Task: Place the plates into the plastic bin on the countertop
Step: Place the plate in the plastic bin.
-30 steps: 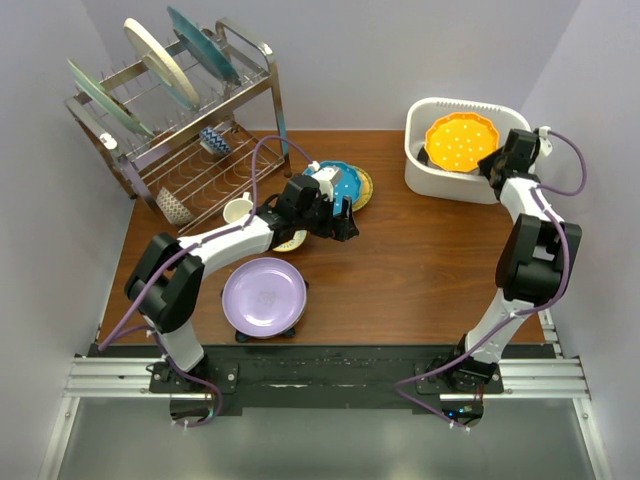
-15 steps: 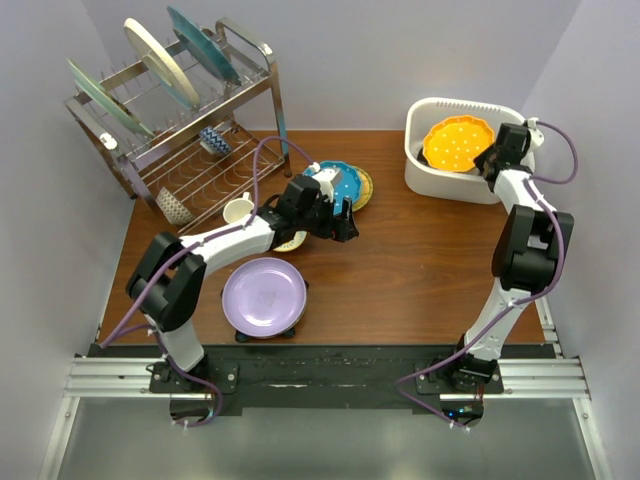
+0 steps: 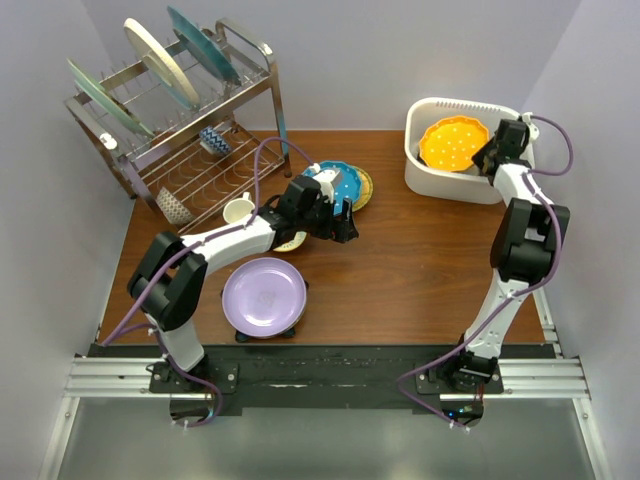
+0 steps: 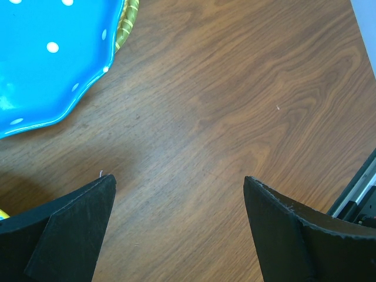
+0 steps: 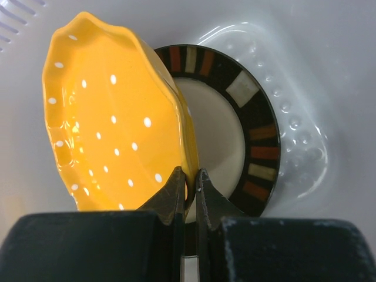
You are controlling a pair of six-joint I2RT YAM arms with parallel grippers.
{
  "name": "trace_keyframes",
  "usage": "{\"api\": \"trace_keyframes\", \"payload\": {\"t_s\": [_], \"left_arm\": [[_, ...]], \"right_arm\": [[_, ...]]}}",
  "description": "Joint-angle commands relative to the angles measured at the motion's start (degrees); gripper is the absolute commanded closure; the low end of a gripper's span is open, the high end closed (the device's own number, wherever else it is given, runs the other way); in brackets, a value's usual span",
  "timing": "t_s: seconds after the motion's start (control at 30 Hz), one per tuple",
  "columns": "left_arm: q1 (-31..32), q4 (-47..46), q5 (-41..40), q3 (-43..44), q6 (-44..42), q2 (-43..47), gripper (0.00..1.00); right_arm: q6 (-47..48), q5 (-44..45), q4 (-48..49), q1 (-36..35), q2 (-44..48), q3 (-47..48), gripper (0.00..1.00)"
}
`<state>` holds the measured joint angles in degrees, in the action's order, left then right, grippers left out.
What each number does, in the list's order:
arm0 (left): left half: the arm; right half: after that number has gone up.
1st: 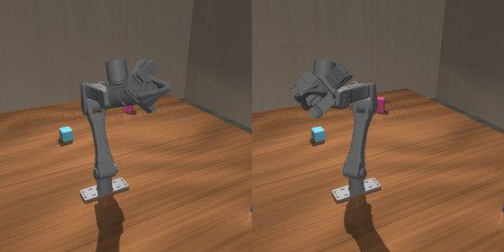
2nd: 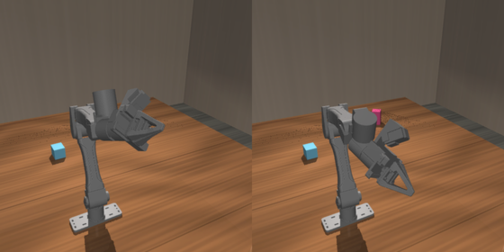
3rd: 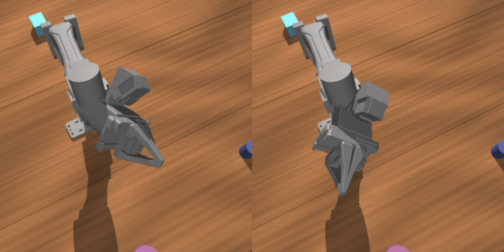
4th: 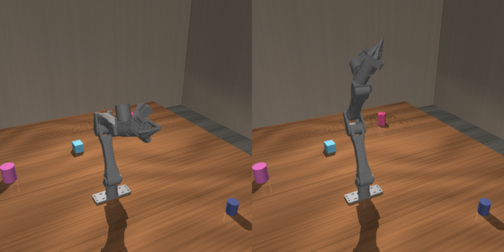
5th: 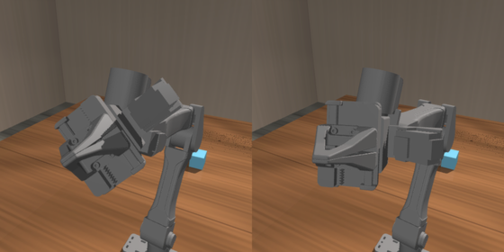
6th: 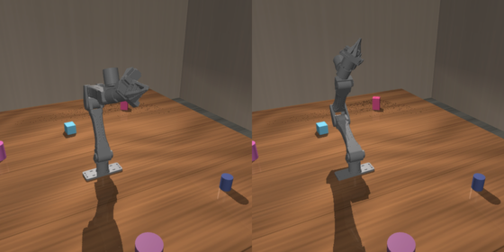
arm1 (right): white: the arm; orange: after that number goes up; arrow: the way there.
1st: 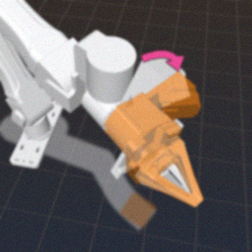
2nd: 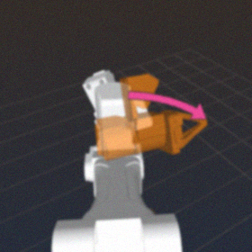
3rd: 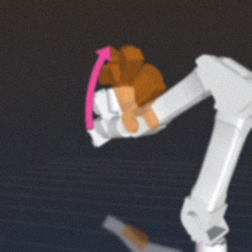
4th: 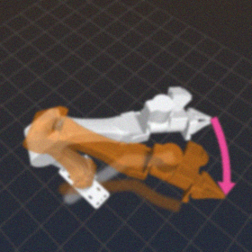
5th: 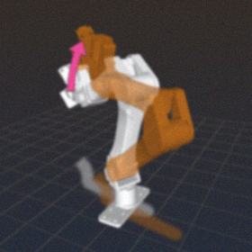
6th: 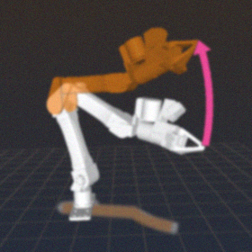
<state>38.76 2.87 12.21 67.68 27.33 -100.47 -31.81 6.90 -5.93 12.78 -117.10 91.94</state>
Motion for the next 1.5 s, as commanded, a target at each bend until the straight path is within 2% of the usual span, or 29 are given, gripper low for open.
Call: {"api": "trace_keyframes", "payload": {"t_s": [0.0, 0.2, 1.47], "left_arm": [[0.08, -0.15, 0.62, 2.72, -1.14, -0.52, 0.05], [0.08, 0.11, 0.45, 2.90, -1.40, -0.52, 0.05], [0.00, 0.56, -0.25, 2.37, -1.84, 1.15, 0.05]], "right_arm": [[-2.47, -4.96, 4.88, -0.38, -0.41, 3.86, 0.96], [-1.67, -5.75, 1.37, -0.38, -3.04, 7.02, 0.95], [-2.99, -2.85, 3.30, 0.32, 0.82, 1.22, 0.77]]}}
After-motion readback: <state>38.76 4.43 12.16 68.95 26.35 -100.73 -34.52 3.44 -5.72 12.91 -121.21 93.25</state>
